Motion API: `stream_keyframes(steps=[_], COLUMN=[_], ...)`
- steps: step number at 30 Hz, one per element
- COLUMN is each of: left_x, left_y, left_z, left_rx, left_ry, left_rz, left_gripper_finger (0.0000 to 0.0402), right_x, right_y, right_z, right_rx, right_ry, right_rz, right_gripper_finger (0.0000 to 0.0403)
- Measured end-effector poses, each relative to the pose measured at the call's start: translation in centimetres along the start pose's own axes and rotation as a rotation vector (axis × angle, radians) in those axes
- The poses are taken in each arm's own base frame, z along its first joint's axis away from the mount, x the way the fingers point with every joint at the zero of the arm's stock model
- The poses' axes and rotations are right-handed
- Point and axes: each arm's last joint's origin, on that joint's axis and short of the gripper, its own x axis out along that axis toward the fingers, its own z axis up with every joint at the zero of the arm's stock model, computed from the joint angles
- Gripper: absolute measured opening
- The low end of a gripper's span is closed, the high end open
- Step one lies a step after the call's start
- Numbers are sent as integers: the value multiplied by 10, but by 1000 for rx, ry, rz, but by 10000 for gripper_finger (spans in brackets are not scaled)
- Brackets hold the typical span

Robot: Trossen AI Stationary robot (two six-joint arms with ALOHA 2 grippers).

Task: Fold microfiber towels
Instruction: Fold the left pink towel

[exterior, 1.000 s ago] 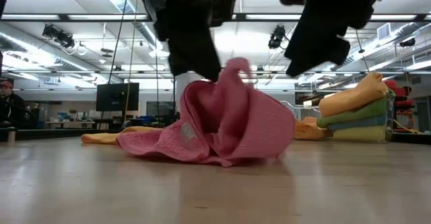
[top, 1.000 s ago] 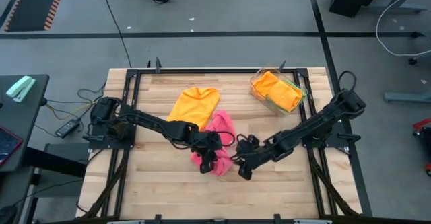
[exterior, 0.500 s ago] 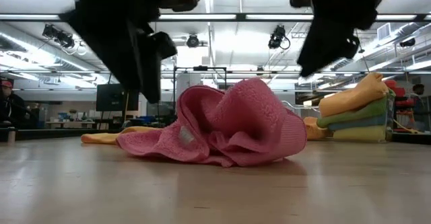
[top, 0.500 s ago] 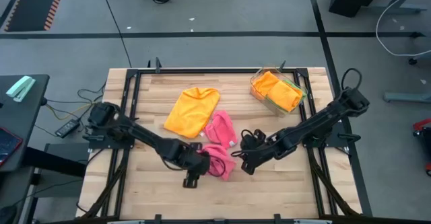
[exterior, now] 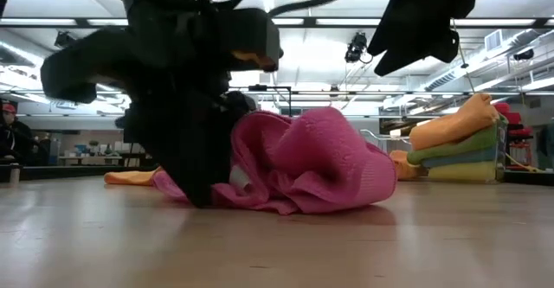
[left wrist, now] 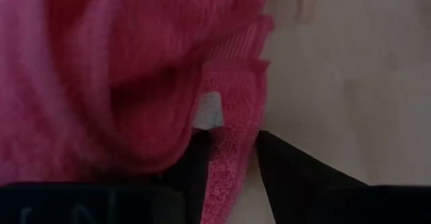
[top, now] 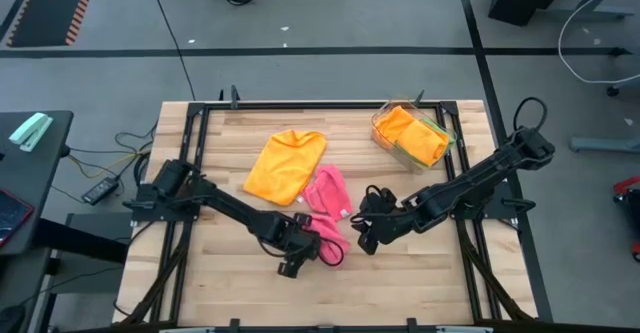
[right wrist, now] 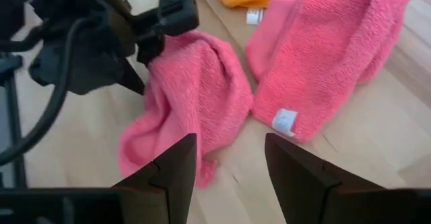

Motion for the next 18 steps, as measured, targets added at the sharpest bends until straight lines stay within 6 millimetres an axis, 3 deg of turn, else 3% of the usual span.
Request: stream_keyframes(steps=[7,11,15,18], left_x=[10,9,-5,-33], left_y=[5,9,20,32], left_z=[-1,0,0,6], left_rx=[64,48,-41,-122], left_ry=[14,14,14,-39], left_rz=[2,-35,-68,-155], left_gripper_finger=[123,36,15,8], right_x=[-2,-5,-9,-12], right_y=[6,10,17,20], right_z=[0,-4,-10,-14], right_rx=[9,12,-14,-32], right_ry=[-11,-11,-3,15], right_rz=[42,63,98,127], right_gripper_finger=[184,184,181,173])
